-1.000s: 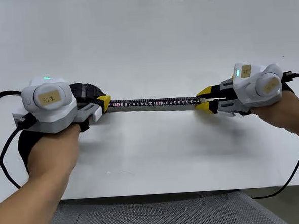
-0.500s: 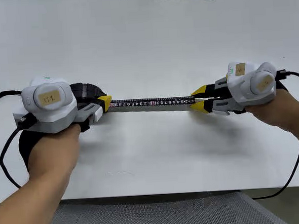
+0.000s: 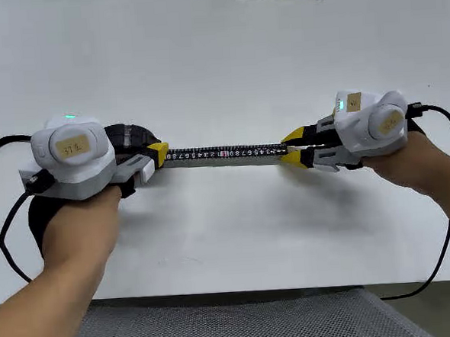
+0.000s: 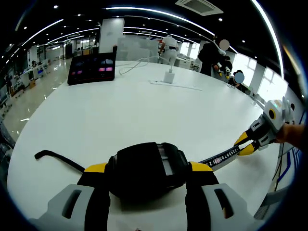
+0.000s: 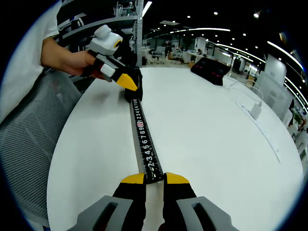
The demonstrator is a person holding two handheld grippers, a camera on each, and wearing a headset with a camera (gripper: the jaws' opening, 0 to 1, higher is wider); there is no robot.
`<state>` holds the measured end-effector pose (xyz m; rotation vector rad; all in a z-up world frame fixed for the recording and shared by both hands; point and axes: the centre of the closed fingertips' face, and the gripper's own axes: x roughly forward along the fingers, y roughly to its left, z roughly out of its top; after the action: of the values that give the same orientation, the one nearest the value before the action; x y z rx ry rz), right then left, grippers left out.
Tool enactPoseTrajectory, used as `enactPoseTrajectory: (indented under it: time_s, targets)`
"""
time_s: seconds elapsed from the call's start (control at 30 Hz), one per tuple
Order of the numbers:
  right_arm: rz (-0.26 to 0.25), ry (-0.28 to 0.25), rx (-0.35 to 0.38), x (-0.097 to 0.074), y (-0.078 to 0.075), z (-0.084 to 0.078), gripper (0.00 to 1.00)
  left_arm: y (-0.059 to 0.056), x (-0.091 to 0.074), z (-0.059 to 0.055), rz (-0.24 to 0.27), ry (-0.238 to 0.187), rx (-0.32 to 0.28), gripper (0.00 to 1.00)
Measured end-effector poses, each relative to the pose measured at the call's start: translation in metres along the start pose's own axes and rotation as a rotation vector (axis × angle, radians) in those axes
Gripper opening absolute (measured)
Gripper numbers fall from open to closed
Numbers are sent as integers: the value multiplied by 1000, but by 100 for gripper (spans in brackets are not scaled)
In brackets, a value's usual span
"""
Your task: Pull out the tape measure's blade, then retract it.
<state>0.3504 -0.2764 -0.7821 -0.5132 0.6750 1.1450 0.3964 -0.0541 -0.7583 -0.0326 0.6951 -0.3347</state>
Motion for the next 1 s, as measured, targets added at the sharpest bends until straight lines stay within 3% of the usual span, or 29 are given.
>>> enactPoseTrajectory:
  time_s: [1.0]
  targets:
    - [24, -38, 6, 26, 7, 24, 9, 1, 0, 0, -4, -2, -11, 59]
